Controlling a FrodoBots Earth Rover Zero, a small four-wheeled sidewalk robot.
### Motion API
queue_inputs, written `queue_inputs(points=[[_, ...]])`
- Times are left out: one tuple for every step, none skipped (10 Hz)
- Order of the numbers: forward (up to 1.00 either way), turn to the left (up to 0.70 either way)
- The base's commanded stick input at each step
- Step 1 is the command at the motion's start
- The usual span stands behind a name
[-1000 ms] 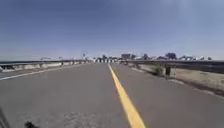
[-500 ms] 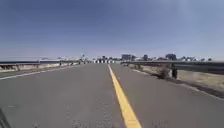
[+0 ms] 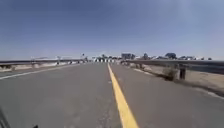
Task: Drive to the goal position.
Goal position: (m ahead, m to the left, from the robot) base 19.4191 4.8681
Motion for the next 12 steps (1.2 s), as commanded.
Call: queue_inputs(points=[[1.00, 0.00], [1.00, 0.00], [1.00, 0.00], [1.00, 0.00], [1.00, 0.00], [1.00, 0.00], [1.00, 0.00], [1.00, 0.02], [1.00, 0.21], [1.00, 0.40], [1.00, 0.40], [1.00, 0.40]])
